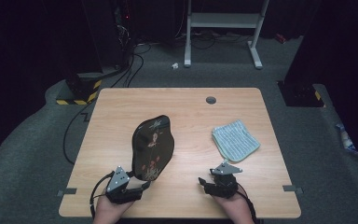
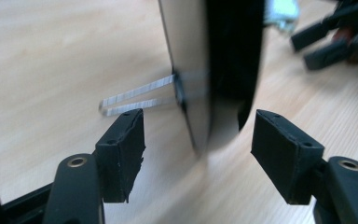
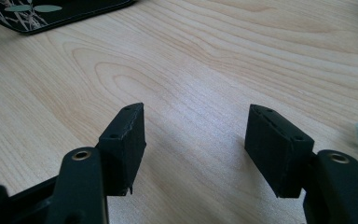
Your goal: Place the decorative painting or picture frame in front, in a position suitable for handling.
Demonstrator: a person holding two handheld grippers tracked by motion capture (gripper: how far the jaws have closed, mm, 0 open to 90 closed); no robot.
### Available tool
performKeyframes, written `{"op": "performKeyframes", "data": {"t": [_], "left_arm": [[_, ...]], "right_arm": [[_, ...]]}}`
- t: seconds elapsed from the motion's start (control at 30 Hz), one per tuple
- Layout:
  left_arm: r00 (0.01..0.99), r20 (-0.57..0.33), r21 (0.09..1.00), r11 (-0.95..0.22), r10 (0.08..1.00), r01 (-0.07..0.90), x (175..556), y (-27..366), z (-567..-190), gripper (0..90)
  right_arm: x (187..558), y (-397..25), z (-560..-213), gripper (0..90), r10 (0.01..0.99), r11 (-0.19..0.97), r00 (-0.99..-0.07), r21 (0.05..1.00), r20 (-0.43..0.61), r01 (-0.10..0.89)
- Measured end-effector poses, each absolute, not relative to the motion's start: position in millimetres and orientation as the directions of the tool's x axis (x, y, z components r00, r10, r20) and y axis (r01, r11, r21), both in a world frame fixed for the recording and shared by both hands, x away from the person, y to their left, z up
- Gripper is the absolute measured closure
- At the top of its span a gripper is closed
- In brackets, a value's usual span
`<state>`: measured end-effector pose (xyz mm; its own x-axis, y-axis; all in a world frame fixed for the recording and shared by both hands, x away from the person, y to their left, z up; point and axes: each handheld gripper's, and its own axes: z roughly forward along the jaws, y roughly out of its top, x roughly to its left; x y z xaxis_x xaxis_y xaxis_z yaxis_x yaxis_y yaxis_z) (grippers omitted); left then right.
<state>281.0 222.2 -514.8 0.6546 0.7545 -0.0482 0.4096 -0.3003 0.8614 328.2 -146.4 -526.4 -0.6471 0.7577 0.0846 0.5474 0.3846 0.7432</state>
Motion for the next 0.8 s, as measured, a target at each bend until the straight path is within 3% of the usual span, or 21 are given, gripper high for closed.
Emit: {"op": "performKeyframes", "data": {"t": [0.1,0.2,0.57,0.7,0.8], "left_arm": [[0.651,-0.061,0.836,-0.317,0.757,0.448,281,225,-519,33.7],[0.639,-0.009,0.789,-0.387,0.769,0.477,281,228,-527,33.0],[0.584,0.005,0.754,-0.387,0.811,0.531,290,242,-533,31.8],[0.576,-0.002,0.751,-0.38,0.817,0.541,293,244,-533,29.2],[0.568,0.004,0.746,-0.381,0.823,0.547,294,243,-534,21.7]], "right_arm": [[328,-147,-526,38.2,0.757,0.383,-0.648,0.745,0.086,0.546],[328,-148,-526,39.6,0.756,0.38,-0.649,0.753,0.081,0.537],[328,-159,-520,42.3,0.759,0.333,-0.642,0.784,0.108,0.525],[329,-165,-519,40.8,0.755,0.331,-0.647,0.793,0.103,0.512],[329,-169,-520,36.2,0.767,0.319,-0.635,0.804,0.091,0.502]]}}
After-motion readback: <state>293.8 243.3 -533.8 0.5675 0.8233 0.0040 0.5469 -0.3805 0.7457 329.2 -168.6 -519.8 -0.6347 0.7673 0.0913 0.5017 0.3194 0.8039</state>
